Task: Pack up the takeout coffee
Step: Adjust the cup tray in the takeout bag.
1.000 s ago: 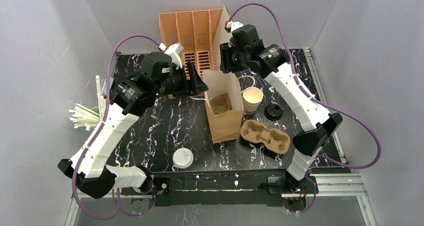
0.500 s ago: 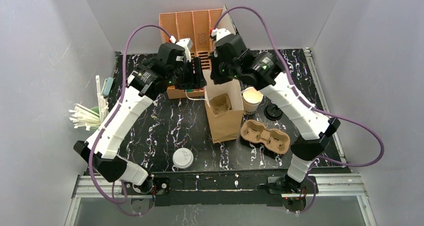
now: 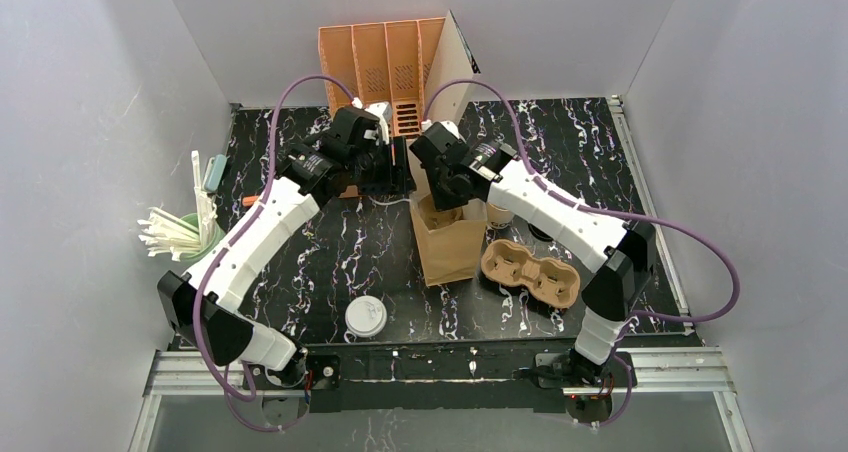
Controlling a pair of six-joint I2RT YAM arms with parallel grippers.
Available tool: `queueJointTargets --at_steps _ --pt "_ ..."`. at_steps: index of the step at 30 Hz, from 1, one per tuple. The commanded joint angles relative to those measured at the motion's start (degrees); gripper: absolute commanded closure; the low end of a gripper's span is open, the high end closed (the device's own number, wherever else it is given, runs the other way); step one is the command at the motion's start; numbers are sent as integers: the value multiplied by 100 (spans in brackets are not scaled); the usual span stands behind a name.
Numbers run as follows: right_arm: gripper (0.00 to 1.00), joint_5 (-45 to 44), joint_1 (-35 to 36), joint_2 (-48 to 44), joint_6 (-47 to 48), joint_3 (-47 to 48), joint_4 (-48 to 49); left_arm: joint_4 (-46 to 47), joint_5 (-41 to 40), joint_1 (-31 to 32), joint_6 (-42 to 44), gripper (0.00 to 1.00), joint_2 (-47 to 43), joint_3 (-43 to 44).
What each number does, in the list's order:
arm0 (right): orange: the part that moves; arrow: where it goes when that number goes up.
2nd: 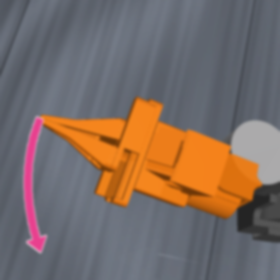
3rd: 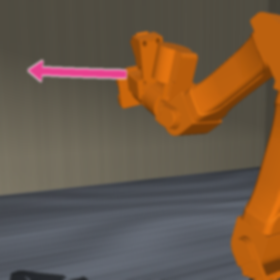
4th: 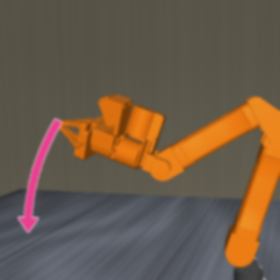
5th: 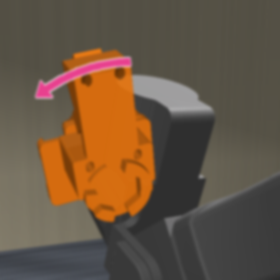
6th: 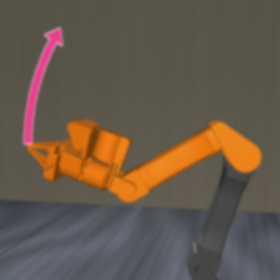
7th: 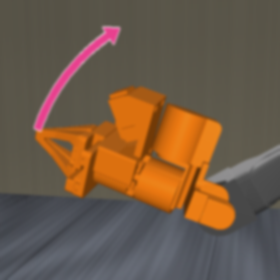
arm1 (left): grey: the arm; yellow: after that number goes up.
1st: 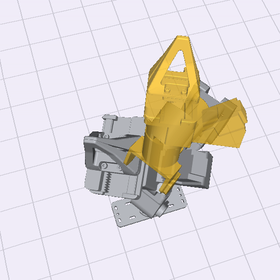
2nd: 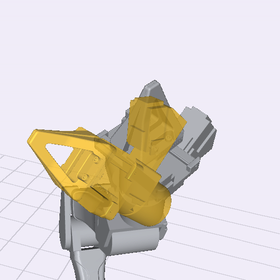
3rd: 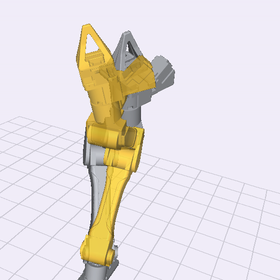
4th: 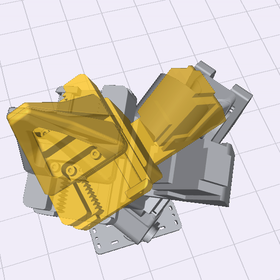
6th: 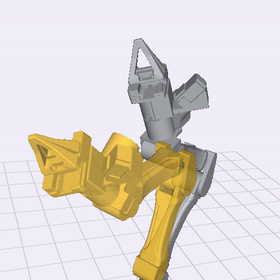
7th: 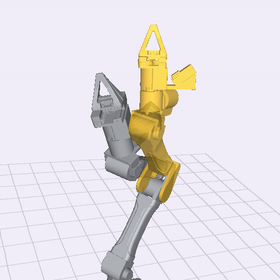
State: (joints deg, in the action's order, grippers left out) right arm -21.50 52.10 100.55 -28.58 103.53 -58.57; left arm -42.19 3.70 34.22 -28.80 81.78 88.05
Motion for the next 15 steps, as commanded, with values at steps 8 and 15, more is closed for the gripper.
queueJointTargets --at_steps 8,15 --pt "99 672 -358 28 116 -364 322 640 306 -29 -180 72 -189 -377" --pt "99 645 -358 222 -80 -642 317 937 417 -29 -373 100 -365 -685"
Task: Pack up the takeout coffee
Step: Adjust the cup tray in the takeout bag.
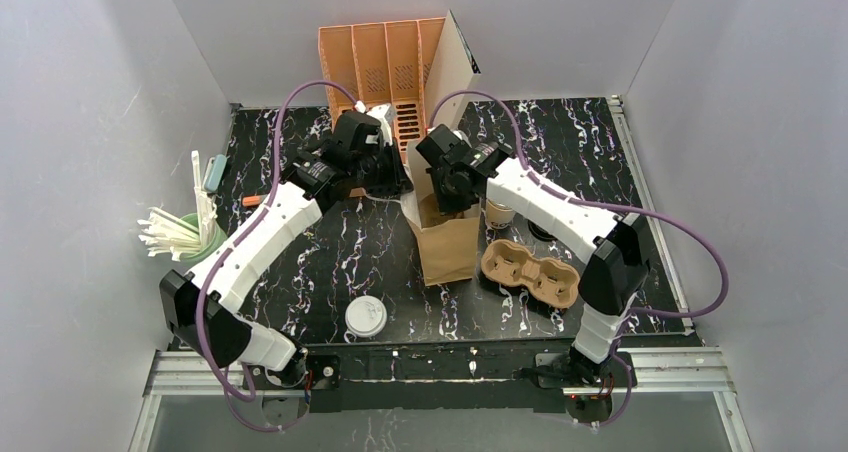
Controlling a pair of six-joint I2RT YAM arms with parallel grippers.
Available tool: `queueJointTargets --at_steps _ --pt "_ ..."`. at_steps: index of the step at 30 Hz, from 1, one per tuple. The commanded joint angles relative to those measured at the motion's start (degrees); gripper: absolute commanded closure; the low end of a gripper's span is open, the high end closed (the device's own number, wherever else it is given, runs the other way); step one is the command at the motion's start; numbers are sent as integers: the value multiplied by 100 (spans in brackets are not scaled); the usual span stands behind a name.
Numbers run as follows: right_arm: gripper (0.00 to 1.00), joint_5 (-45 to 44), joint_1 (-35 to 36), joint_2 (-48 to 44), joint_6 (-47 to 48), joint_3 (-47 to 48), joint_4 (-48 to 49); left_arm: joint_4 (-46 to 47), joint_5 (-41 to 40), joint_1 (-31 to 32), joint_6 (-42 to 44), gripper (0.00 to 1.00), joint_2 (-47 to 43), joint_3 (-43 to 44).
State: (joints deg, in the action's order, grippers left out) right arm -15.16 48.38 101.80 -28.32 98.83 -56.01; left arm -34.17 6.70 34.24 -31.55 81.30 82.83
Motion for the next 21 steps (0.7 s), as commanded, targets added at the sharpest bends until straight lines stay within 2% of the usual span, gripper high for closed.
queueJointTargets --at_steps 1,8,13,21 --pt "99 5 12 101 -112 -217 90 177 127 -31 -142 100 -344 -207" --pt "99 -106 44 102 -177 -262 75 381 169 -31 -434 100 -458 -383" --pt "99 -401 316 -33 -282 -231 166 716 38 -31 -891 100 -624 -674" --pt "99 -277 449 -296 -345 -759 547 739 -152 -31 -1169 100 -640 -740"
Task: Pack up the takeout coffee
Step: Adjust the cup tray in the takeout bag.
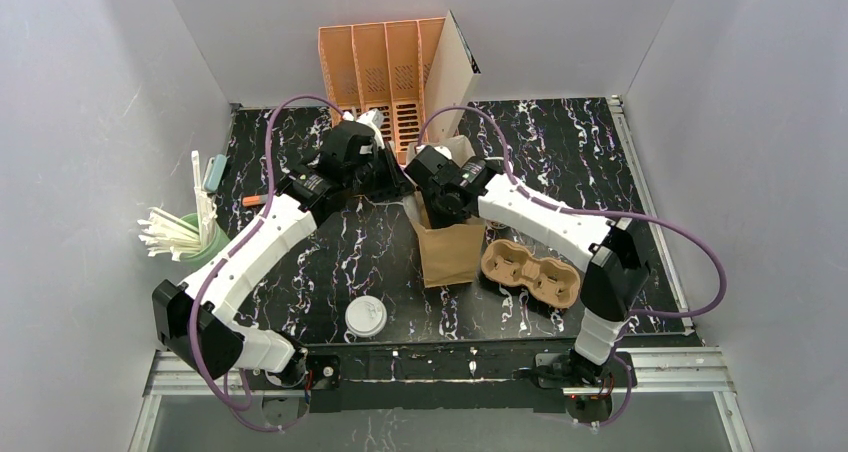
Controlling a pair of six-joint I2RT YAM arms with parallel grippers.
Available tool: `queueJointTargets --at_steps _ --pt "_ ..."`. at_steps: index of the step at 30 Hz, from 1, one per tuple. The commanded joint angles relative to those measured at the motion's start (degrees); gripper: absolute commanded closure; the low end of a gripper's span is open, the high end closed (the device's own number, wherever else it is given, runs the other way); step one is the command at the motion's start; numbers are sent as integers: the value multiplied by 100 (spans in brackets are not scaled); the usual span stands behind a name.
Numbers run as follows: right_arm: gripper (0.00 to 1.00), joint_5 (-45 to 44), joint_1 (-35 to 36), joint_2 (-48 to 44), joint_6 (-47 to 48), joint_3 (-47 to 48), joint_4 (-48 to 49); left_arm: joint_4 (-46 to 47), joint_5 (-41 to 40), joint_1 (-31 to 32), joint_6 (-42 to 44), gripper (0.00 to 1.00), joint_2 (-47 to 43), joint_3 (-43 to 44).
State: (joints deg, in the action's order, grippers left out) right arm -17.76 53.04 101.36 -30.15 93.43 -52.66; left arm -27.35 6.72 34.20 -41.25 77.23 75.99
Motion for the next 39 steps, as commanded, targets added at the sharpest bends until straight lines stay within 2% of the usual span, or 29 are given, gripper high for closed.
queueJointTargets --at_steps 1,8,15,39 --pt "99 64 -21 -218 -192 -298 220 66 -178 -27 -230 100 -265 -72" --pt "99 16 -205 -46 -394 -526 149 144 -289 -27 -374 100 -534 -257" --pt "99 -195 -335 82 -212 -601 75 18 -333 -27 -248 100 -509 -184" --pt "99 906 -373 696 -420 -1425 838 196 -59 -27 -257 100 -377 -319"
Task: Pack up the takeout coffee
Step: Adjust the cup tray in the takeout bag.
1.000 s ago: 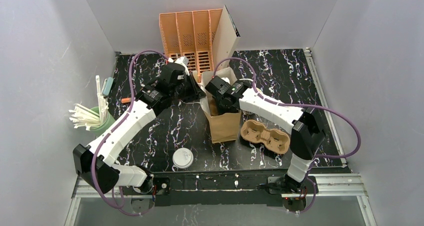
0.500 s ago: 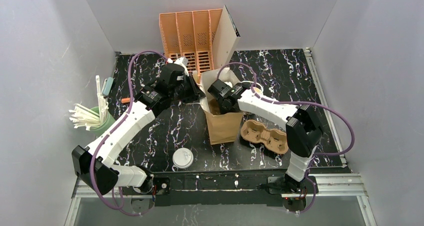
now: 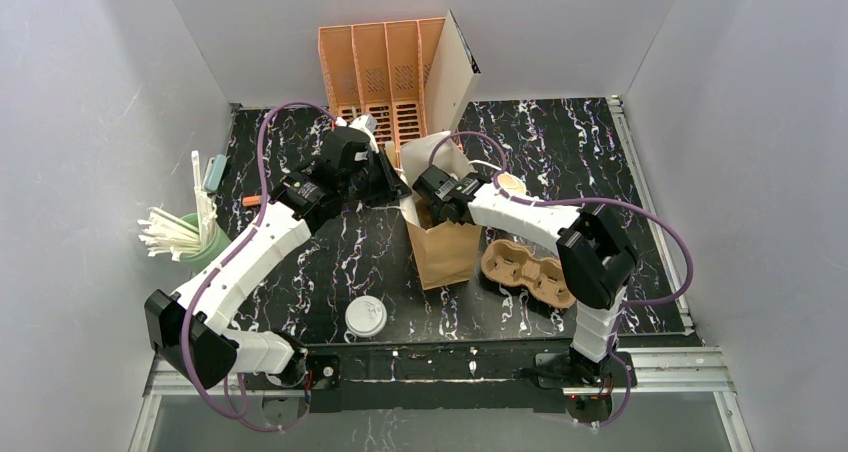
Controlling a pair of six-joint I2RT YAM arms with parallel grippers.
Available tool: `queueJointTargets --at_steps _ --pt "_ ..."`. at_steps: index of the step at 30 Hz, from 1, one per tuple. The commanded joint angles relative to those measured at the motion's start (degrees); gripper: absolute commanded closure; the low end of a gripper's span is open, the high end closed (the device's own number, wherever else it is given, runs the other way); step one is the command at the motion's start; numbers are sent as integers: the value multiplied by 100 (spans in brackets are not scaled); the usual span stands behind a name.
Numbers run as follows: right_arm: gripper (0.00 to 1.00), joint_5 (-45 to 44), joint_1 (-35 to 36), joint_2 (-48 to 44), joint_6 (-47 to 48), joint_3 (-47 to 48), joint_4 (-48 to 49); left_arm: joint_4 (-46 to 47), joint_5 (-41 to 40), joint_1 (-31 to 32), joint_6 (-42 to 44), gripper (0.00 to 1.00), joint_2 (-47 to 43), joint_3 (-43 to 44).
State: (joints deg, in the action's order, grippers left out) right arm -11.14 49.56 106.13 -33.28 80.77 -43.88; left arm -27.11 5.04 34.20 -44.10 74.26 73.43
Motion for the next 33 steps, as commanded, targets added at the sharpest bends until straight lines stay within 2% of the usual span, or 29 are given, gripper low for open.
queueJointTargets --at_steps 1,9,18,26,33 --pt "99 248 -25 251 -109 -194 -42 188 132 -27 31 100 -71 -75" --pt "99 729 -77 467 -67 -364 6 278 263 -27 54 100 -43 -158" --pt "99 393 -84 131 -45 672 -802 290 294 -27 60 100 -45 -144" --pt "99 400 -196 556 -363 1232 -1254 358 395 -27 -36 100 -73 -212" --pt "99 721 -450 749 -424 1056 -923 518 556 -1 -152 100 -120 -326"
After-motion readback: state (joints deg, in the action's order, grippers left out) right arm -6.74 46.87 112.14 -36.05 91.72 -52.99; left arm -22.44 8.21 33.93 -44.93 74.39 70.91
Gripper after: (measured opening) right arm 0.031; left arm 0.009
